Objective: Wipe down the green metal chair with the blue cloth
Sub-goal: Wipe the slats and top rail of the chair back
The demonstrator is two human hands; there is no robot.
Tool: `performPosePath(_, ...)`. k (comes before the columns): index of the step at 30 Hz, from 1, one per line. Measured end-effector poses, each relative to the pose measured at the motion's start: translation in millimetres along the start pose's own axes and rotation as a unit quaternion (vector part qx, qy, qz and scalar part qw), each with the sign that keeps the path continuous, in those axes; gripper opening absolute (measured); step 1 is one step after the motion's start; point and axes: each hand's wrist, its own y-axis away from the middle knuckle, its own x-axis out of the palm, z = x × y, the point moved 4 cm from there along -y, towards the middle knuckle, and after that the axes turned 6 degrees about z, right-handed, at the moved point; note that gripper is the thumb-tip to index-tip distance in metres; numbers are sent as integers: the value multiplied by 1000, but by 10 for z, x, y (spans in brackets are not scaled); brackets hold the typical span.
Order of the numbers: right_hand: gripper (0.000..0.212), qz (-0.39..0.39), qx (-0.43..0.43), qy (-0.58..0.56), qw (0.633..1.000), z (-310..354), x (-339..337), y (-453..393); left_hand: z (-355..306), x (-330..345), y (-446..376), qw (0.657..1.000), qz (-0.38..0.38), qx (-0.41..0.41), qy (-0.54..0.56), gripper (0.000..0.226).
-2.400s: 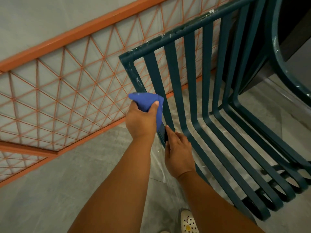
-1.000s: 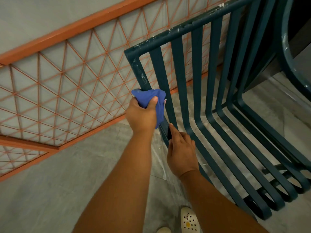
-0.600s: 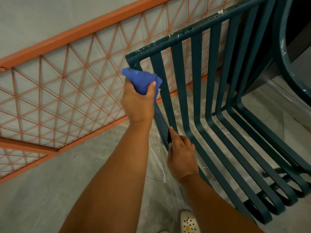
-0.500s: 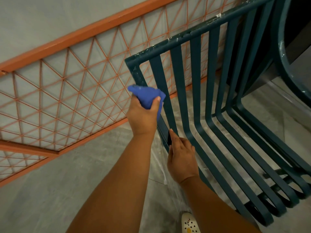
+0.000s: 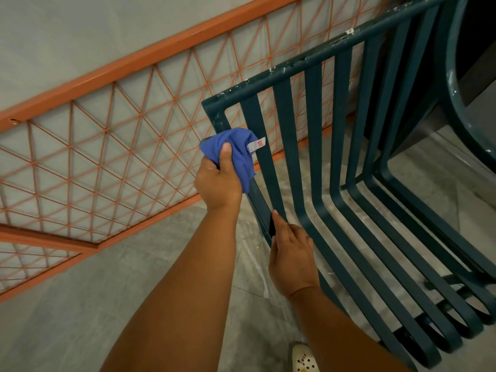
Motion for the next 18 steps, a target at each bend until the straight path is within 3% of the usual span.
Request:
performPosePath(3, 57, -11, 1, -1, 1000, 3, 1, 5, -112, 39, 42, 999, 34, 23, 14, 22)
performPosePath(5, 56, -8, 1, 1, 1000, -4, 13, -1, -193, 35, 30, 997, 46, 65, -19, 37)
performPosePath(9, 54, -1, 7, 1, 1000, -40, 32, -7, -239, -51, -127, 994, 3, 92, -52, 34)
performPosePath(18, 55, 13, 17, 0, 1000, -55, 47, -15, -325, -57, -204, 994, -28, 107, 14, 25)
